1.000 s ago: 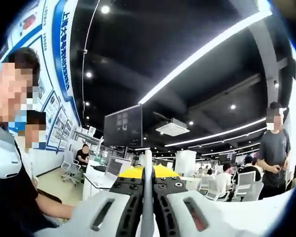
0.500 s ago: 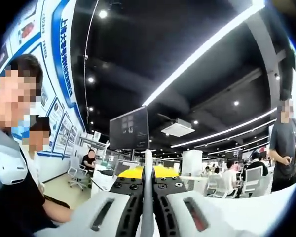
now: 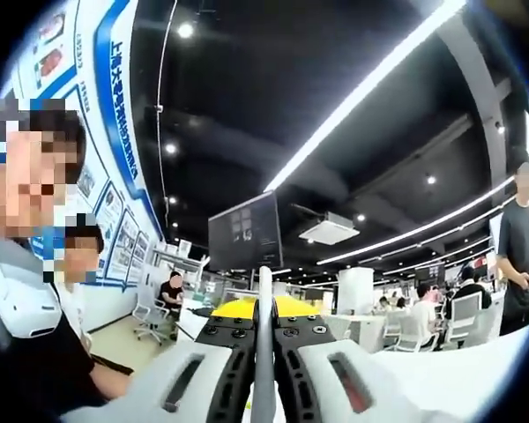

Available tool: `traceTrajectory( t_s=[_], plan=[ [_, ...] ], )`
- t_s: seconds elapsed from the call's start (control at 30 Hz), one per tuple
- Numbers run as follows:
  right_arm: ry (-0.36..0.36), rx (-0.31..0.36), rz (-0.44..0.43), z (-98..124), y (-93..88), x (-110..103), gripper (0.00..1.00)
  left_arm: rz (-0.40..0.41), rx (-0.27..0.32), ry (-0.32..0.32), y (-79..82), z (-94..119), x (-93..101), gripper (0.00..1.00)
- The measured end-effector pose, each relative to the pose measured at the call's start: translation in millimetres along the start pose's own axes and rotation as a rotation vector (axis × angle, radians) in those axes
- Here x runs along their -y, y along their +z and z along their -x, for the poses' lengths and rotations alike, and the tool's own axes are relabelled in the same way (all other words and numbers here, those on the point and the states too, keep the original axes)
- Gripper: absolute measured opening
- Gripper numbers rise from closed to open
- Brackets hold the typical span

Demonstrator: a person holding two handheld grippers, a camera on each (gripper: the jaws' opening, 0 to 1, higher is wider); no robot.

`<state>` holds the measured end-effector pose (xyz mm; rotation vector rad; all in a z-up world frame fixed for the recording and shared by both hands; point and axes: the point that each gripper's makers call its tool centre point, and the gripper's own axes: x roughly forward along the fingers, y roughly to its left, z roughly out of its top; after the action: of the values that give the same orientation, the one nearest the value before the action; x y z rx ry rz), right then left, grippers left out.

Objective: Organize the stack of printing papers by aligning and flattening the scattered papers on the table

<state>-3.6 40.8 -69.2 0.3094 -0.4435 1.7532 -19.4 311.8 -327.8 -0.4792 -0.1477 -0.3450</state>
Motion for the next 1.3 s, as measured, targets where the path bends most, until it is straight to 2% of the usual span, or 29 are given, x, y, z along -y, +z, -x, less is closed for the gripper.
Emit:
traceTrajectory(
  t_s=[0.3,0.57,0.73,0.83,1.07,1.3],
  plan=[
    [0.058,0.010,-0.005,-3.3,2.5,-30.2,0.01,-0.002,0.000,-0.001,-0.4,-0.1,1.8,0.07],
    [0.102,0.006,-0.021,-3.2,-4.0,-52.6,0.01,-0.004,0.000,-0.002,-0.6,-0.1,2.9,0.07],
    [0.121,0.015,-0.053,-3.4,-7.0,-58.6,0.01,-0.005,0.000,-0.003,-1.1,-0.2,3.3,0.07],
    [0.139,0.028,-0.116,-3.7,-12.0,-60.9,0.01,-0.005,0.000,-0.003,-1.2,-0.2,3.6,0.07],
    [0.114,0.009,-0.219,-5.1,-42.4,-44.6,0.01,-0.005,0.000,-0.004,-1.3,-0.3,4.3,0.07],
    [0.011,-0.038,-0.296,-3.7,-87.3,1.0,0.01,-0.005,0.001,-0.004,-2.6,-1.0,8.0,0.07]
  ],
)
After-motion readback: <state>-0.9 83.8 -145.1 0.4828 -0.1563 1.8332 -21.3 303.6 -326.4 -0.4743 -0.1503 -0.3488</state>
